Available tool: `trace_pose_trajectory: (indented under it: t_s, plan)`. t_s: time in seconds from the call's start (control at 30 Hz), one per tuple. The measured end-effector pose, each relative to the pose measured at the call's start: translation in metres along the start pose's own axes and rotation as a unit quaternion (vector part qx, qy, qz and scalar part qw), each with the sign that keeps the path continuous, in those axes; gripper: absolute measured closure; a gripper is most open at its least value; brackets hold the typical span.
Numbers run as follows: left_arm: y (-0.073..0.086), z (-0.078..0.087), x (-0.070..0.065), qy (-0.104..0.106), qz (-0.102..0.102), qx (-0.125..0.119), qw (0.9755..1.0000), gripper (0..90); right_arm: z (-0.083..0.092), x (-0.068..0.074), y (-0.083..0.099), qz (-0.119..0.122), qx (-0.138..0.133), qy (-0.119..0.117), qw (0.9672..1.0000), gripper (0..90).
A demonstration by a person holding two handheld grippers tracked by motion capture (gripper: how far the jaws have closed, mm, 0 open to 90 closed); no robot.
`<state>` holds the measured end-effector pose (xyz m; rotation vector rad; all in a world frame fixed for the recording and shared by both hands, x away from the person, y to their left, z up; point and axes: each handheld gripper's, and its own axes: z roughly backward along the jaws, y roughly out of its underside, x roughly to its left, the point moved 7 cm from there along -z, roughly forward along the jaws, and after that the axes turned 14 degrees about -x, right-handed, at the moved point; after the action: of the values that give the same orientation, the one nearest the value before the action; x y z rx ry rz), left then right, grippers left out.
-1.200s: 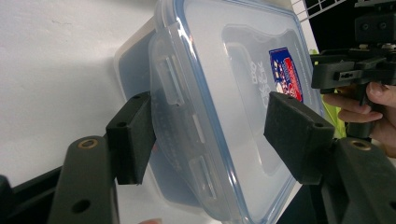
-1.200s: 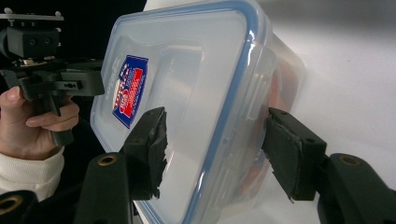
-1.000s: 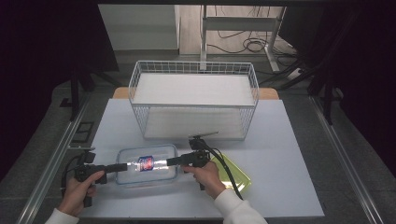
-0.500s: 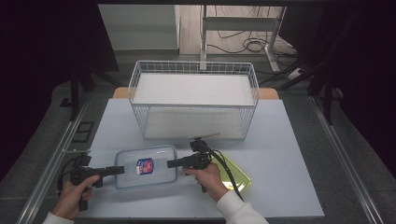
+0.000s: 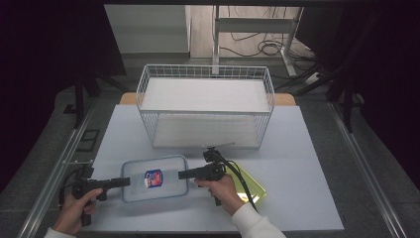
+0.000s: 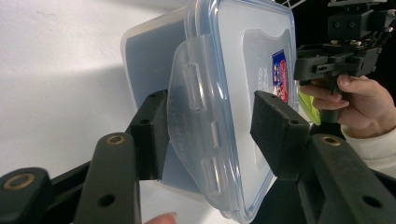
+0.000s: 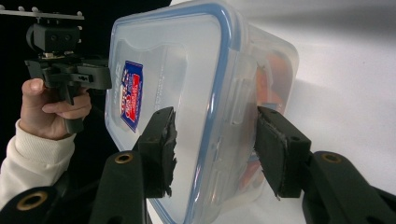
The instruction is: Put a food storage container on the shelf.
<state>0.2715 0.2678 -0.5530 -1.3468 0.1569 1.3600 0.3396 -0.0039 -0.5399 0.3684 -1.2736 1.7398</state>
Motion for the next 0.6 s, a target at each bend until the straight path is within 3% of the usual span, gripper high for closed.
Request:
trace_pose_trajectory:
  t_s: [0.4, 0.6]
  plan:
    - [-0.0008, 0.0002, -0.0024, -0.004, 0.003, -0.008, 1.0000, 48.4, 0.0021, 0.0018, 0.0017, -0.005, -0.009, 0.006, 0.9999, 51.3]
    - [-0.0024, 0.0004, -0.0081, -0.008, -0.008, -0.011, 0.9999, 49.0, 0.0056, 0.0035, 0.0023, -0.004, -0.015, 0.008, 0.9999, 52.0]
